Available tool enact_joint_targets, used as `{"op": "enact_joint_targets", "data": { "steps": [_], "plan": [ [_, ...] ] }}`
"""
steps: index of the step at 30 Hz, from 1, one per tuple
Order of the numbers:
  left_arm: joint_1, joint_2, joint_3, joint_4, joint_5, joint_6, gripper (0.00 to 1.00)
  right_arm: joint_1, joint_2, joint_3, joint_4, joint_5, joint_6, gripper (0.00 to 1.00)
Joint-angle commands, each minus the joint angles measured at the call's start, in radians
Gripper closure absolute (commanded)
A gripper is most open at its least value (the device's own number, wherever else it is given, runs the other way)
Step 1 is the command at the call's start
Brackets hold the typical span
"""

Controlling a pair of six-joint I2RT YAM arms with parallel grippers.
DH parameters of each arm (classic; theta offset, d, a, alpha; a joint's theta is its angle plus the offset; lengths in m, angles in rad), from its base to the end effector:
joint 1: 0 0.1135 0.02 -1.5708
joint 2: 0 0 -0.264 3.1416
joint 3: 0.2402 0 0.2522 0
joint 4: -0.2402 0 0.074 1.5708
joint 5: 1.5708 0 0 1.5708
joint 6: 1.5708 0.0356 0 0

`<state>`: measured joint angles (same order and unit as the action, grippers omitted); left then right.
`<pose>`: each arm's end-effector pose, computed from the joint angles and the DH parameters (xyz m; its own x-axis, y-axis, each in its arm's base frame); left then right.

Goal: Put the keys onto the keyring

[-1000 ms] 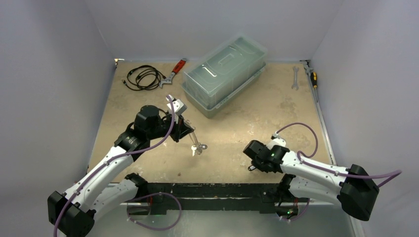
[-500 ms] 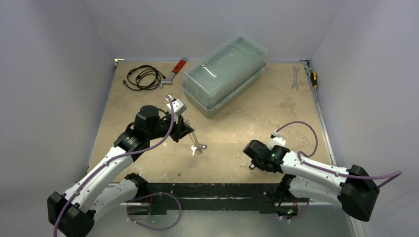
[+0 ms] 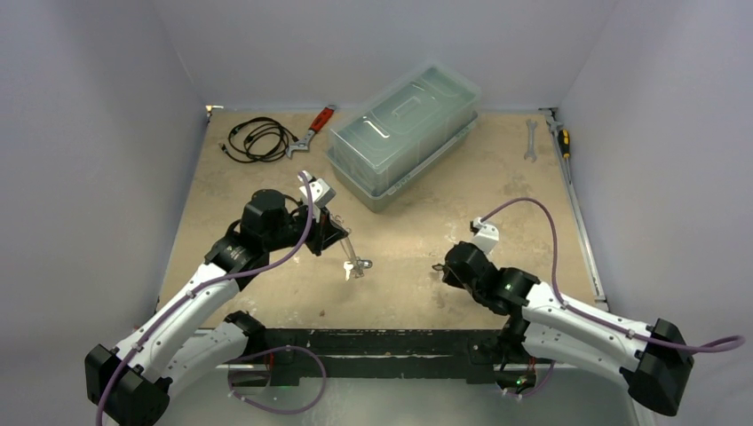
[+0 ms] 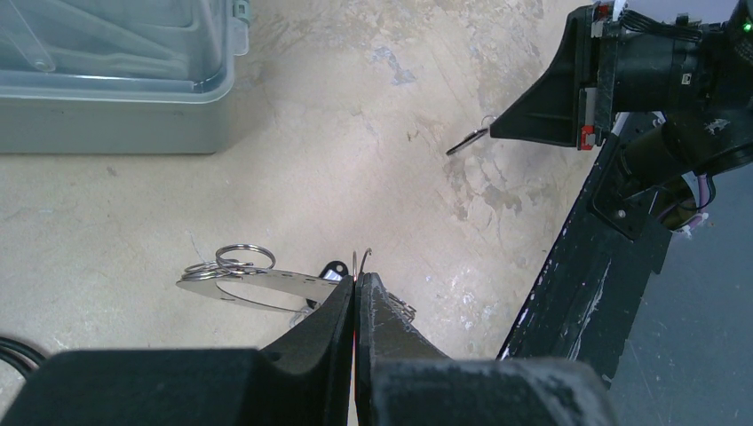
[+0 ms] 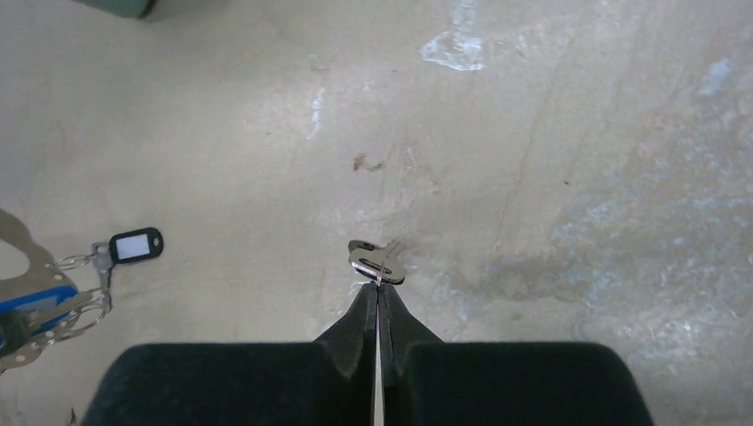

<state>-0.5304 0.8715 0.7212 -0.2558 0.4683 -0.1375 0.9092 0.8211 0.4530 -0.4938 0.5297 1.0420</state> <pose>0.1630 -0.1142 0.2964 -0.4484 0.1212 -0.8856 0.7548 0.5821 -0.3025 0.1115 0.1139 0.1951 -0.6487 0.3797 -0.6596 0.1611 0.9155 0.3686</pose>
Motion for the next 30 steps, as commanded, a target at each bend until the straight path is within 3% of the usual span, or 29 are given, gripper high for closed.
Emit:
{"op": "enact_joint_targets", "data": {
  "steps": [1, 15, 23, 30],
  "plan": [
    [0.007, -0.011, -0.011, 0.047, 0.015, 0.003, 1.0, -0.001, -0.028, -0.025, 0.191, -0.069, -0.2, 1.0],
    [0.006, -0.011, -0.016, 0.05, 0.011, 0.01, 1.0, -0.001, -0.074, -0.024, 0.455, -0.376, -0.566, 1.0],
    [0.005, -0.006, -0.021, 0.059, 0.03, 0.009, 1.0, -0.001, -0.073, 0.007, 0.55, -0.641, -0.742, 1.0],
    [0.004, -0.004, -0.035, 0.086, 0.071, 0.009, 1.0, -0.001, -0.038, 0.061, 0.56, -0.628, -0.743, 1.0]
  ]
}}
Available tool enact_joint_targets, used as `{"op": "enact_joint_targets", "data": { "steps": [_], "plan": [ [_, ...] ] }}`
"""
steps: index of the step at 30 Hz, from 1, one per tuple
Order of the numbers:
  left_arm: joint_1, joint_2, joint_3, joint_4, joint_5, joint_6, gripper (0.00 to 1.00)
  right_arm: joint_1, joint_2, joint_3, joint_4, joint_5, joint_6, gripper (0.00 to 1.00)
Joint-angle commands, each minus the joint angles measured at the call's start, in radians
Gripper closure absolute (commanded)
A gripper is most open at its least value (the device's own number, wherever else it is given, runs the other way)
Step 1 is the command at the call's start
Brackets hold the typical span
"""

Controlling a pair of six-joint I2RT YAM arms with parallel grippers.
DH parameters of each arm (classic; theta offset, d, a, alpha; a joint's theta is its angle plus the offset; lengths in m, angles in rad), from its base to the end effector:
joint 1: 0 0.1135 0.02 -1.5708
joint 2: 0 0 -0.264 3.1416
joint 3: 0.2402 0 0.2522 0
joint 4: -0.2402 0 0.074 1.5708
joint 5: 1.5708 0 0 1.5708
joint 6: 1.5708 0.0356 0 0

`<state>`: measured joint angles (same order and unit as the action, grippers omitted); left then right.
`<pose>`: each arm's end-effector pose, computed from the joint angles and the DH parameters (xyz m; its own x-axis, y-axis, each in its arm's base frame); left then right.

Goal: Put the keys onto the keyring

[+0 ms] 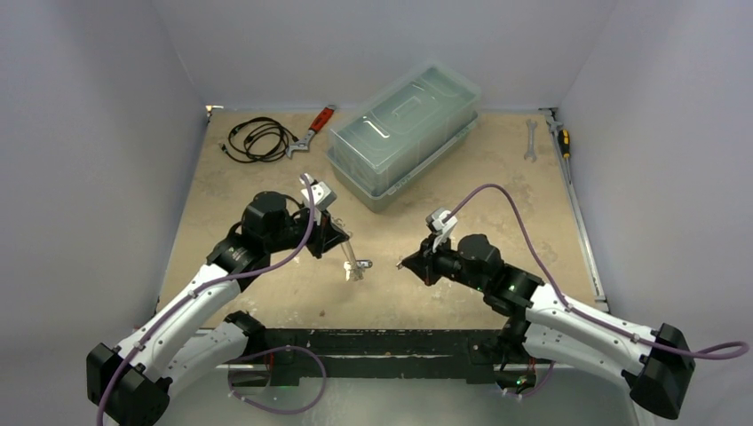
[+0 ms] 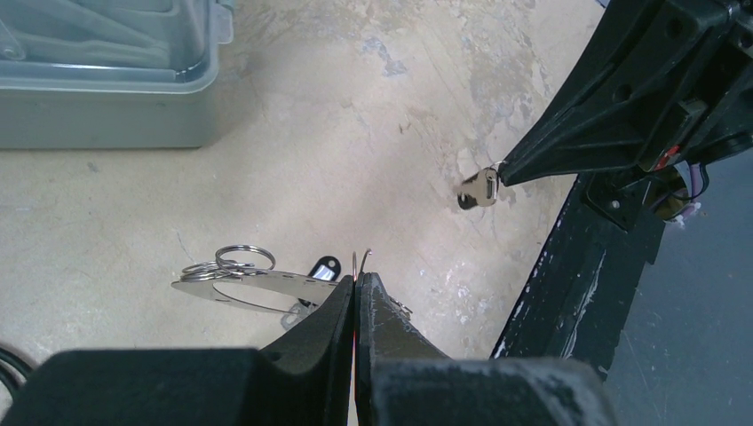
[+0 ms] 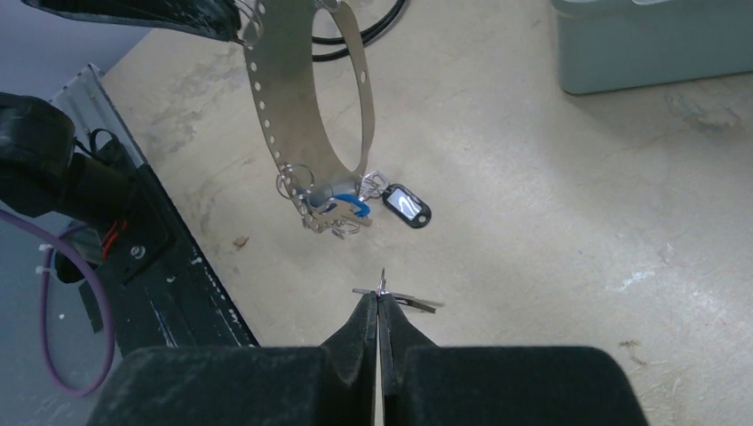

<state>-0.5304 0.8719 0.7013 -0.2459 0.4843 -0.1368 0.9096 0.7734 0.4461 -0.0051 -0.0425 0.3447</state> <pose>0.1626 -0.1146 0.2905 -0.4569 0.1280 -0.8803 0.7598 0.5708 -0.3113 0.1130 0.1477 0.2402 -0.4634 -0.0458 -0.8850 -0.6977 0.6346 0.3325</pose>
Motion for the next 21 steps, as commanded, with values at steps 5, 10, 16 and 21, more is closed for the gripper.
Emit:
{"op": "enact_joint_targets", "data": {
  "steps": [5, 10, 16, 21],
  "plan": [
    [0.004, -0.007, -0.026, 0.104, 0.098, -0.001, 1.0, -0.002, 0.003, 0.125, 0.061, -0.095, -0.074, 1.0],
    [0.004, -0.004, -0.031, 0.125, 0.136, -0.012, 1.0, -0.002, 0.013, 0.172, 0.054, -0.202, -0.125, 1.0],
    [-0.002, 0.0, -0.036, 0.141, 0.172, -0.023, 1.0, -0.002, 0.088, 0.257, -0.035, -0.29, -0.224, 1.0],
    [-0.007, 0.007, -0.037, 0.15, 0.187, -0.029, 1.0, -0.001, 0.125, 0.292, -0.011, -0.378, -0.231, 1.0]
  ]
}}
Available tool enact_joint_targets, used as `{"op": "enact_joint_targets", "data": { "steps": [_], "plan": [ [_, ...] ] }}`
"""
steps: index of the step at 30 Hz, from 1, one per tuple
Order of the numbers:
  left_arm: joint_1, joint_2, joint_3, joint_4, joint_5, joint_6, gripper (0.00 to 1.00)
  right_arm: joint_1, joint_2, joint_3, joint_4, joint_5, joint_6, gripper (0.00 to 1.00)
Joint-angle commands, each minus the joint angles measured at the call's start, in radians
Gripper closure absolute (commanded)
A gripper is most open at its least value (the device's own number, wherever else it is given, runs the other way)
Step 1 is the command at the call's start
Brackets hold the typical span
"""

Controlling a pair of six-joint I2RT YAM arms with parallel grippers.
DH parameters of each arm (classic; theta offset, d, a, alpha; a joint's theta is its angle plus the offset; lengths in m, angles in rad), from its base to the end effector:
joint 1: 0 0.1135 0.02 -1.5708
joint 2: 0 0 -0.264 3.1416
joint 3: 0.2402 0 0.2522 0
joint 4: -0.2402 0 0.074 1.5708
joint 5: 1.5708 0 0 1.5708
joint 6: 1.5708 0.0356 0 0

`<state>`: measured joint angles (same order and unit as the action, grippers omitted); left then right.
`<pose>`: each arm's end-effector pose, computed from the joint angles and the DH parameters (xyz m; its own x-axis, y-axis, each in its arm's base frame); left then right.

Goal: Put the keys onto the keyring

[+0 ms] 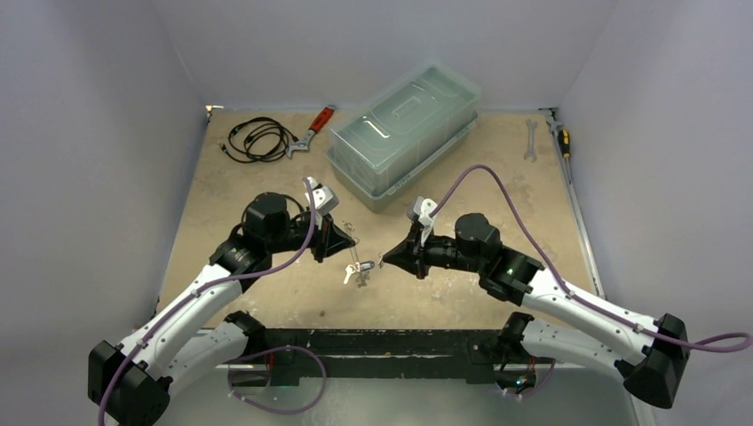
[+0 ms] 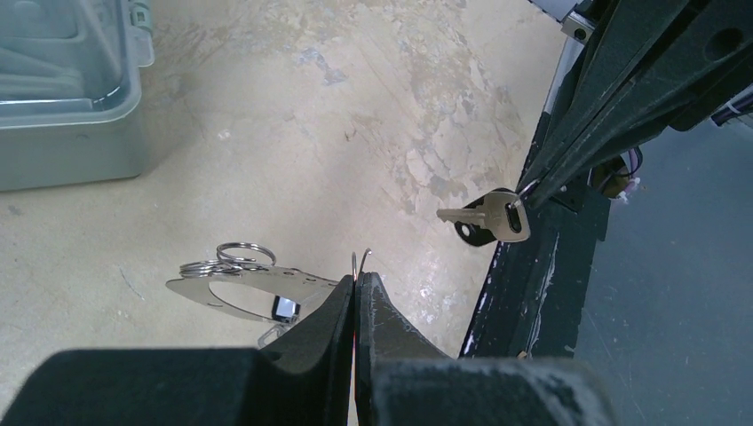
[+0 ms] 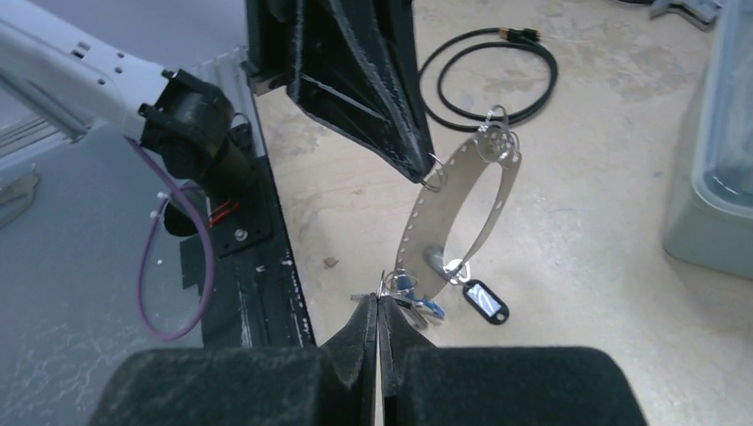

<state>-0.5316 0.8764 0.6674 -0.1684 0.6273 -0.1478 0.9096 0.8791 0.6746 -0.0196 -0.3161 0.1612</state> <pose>0.1607 -0.1187 0.2863 -0.4439 0.1227 -0.8876 0.8244 0.4442 -0.3508 0.1195 0.1716 0.3019 -0.2850 -0.1178 -0.9513 -0.9022 0.3681 0.2247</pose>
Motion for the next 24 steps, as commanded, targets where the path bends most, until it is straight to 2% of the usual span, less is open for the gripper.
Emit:
{"op": "enact_joint_targets", "data": {
  "steps": [1, 12, 24],
  "plan": [
    [-0.006, 0.001, -0.003, 0.07, 0.041, -0.018, 1.0, -0.001, 0.028, 0.067, 0.009, -0.119, -0.052, 1.0],
    [-0.013, -0.002, -0.005, 0.065, 0.034, -0.015, 1.0, -0.002, 0.132, 0.108, 0.076, -0.195, -0.057, 1.0],
    [-0.02, -0.01, -0.004, 0.056, 0.02, -0.01, 1.0, -0.004, 0.245, 0.167, 0.118, -0.172, -0.044, 1.0]
  ]
}}
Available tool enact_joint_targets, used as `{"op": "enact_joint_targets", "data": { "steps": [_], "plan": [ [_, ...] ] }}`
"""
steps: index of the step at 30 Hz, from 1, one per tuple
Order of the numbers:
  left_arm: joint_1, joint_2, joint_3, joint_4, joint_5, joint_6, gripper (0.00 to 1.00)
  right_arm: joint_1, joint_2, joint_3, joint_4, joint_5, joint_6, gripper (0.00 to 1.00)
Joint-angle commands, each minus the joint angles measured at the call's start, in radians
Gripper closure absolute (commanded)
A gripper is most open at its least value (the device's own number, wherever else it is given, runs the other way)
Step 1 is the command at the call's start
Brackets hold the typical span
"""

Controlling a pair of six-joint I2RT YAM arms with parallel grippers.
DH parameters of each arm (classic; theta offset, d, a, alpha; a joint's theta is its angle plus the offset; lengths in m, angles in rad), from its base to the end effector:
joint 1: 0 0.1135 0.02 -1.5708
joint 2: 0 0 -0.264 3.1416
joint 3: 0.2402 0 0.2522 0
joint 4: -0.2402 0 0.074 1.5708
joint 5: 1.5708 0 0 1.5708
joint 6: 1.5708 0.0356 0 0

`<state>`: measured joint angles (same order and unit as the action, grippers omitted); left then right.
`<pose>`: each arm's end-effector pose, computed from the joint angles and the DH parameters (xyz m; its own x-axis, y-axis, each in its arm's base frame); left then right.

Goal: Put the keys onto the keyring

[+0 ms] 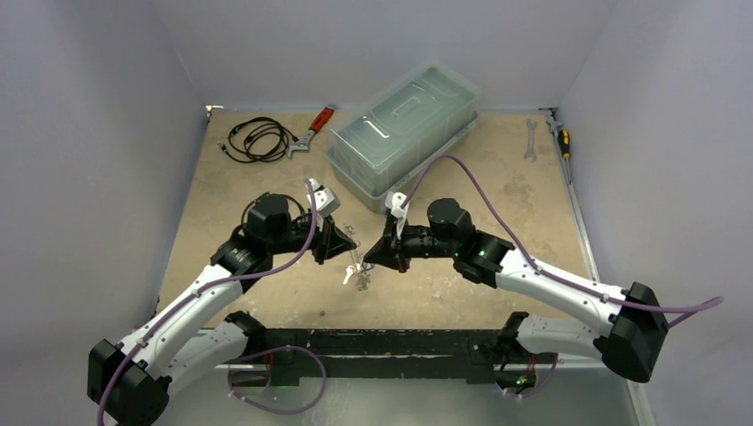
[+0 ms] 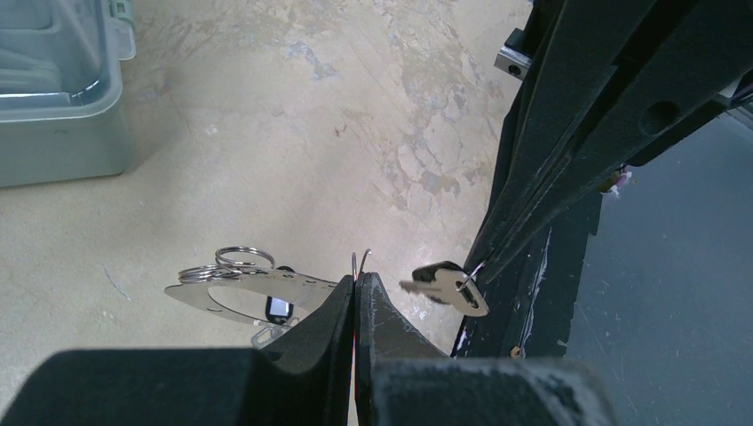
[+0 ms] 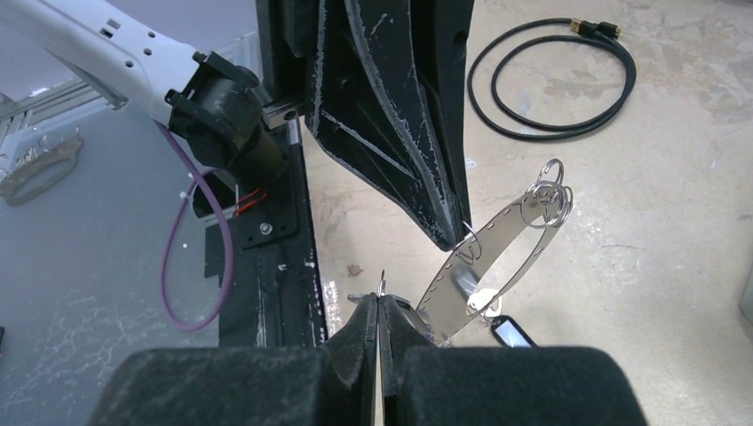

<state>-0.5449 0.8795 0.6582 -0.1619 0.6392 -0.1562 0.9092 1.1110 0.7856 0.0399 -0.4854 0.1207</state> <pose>0.1592 -0.1213 0.2833 -0.4542 0.1293 -0.8815 0.8286 0.4248 -0.3646 0.1438 0.2117 0.2989 -0.2889 -0.1977 -0.9367 -0.9450 0.2156 0.2460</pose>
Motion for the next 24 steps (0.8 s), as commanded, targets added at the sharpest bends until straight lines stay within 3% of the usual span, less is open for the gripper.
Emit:
{"op": "enact_joint_targets", "data": {
  "steps": [1, 24],
  "plan": [
    [-0.007, -0.012, 0.005, 0.049, 0.008, -0.001, 1.0, -0.004, 0.017, 0.058, 0.061, 0.005, -0.003, 1.0],
    [-0.019, -0.011, 0.003, 0.044, 0.003, 0.002, 1.0, -0.045, 0.073, 0.055, 0.111, 0.069, 0.035, 1.0]
  ]
}}
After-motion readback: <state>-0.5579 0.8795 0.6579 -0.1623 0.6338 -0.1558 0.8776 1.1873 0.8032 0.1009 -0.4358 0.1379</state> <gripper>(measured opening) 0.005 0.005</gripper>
